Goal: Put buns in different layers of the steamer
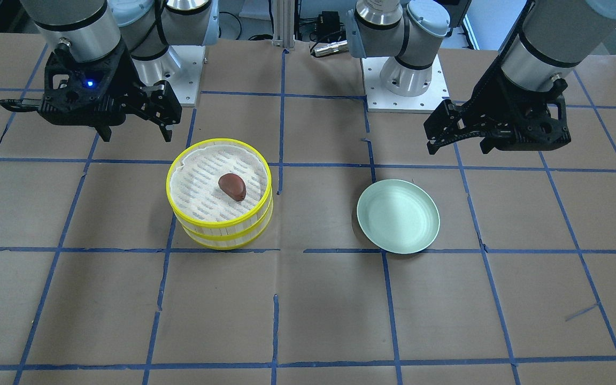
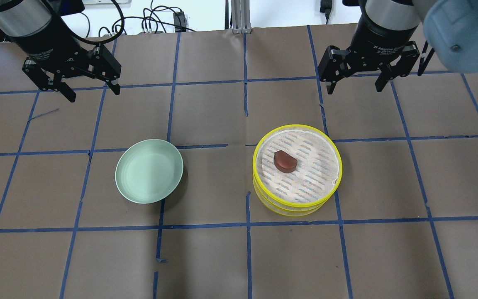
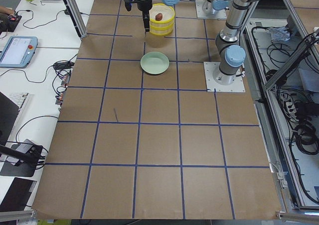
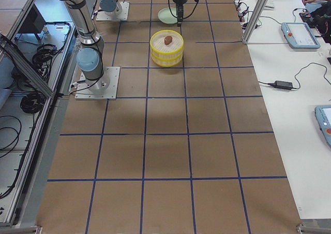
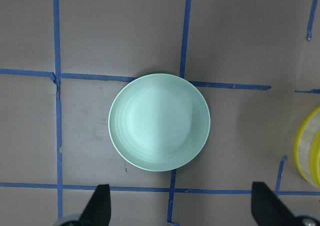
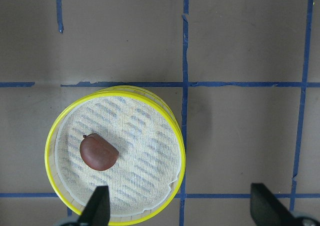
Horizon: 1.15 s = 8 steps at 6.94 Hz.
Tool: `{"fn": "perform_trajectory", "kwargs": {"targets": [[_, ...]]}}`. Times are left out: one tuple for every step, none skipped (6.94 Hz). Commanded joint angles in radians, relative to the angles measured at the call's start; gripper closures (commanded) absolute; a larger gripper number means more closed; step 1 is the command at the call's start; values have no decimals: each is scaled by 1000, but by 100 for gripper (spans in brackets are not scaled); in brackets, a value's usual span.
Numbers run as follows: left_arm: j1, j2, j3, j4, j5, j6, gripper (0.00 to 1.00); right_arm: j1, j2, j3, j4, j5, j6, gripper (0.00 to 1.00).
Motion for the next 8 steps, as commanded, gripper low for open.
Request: {"fn": "perform_trajectory", "kwargs": {"targets": [[-5,8,-9,0,-12,0,0,1,1,2,0,-2,1,0],[-5,7,-13,1,-12,0,0,1,1,4,0,-2,1,0],[-5,4,-14,1,-12,0,0,1,1,2,0,-2,1,0],[-8,2,-16,3,-12,1,0,1,1,4,0,-4,1,0],[-23,4,-23,3,-11,1,0,1,2,4,2,-4,-1,0],[-33,5,-25,4,-2,-2,0,1,2,5,2,-7,-1,0],[-33,5,-26,6,-1,-2,0,1,2,7,2,-5,-1,0],[-33,5,-28,6,-1,0,0,1,2,7,2,-7,-1,0]]}}
